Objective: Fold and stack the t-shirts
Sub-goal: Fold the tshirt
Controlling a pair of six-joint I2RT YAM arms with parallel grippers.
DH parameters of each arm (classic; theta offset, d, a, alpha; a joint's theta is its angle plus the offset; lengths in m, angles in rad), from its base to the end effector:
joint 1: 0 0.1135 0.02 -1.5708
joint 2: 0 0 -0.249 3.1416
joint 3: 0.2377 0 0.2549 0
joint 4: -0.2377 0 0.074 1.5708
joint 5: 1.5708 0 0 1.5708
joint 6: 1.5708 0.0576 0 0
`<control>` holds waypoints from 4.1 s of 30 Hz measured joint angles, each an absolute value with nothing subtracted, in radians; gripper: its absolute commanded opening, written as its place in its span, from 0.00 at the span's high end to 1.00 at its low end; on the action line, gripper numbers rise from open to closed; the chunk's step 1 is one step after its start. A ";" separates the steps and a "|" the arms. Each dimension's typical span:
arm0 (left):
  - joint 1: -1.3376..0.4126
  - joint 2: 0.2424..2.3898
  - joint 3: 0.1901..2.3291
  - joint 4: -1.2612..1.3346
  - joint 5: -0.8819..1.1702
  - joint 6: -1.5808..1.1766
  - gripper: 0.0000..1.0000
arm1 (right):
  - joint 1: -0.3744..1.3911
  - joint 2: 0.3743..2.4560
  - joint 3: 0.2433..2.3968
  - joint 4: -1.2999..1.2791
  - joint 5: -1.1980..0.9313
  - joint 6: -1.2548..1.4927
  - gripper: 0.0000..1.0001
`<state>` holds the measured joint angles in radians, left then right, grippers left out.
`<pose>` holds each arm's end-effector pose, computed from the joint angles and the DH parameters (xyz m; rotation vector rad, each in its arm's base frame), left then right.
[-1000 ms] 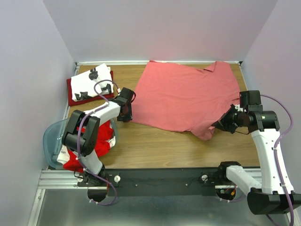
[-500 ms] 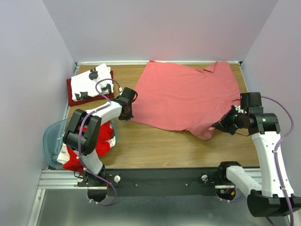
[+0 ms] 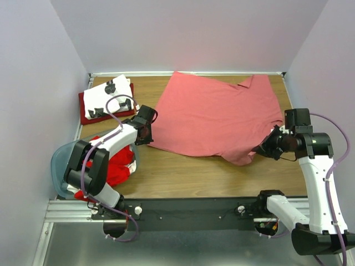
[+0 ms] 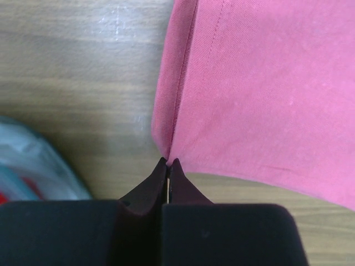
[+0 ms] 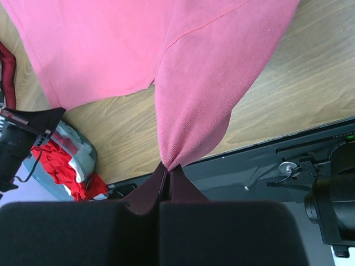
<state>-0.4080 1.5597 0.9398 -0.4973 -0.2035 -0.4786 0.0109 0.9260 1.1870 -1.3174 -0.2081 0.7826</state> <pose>0.2900 -0.1127 0.1502 -0.1557 2.6429 -0.0179 0.1582 0.0136 0.3209 0.9463 2.5263 0.5338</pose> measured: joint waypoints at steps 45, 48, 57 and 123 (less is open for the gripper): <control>-0.271 1.955 1.508 -0.519 0.111 -0.412 1.00 | -0.208 1.415 1.132 -0.891 -0.041 0.591 0.99; -0.260 1.955 1.519 -0.517 0.119 -0.412 1.00 | -0.230 1.435 1.151 -0.887 -0.038 0.571 0.99; -0.249 2.045 1.647 -0.519 0.184 -0.407 1.00 | -0.241 1.533 1.210 -0.868 -0.035 0.532 1.00; -0.218 2.017 1.400 -0.314 0.073 -0.396 0.24 | -0.511 1.551 1.004 -0.844 -0.130 0.450 0.36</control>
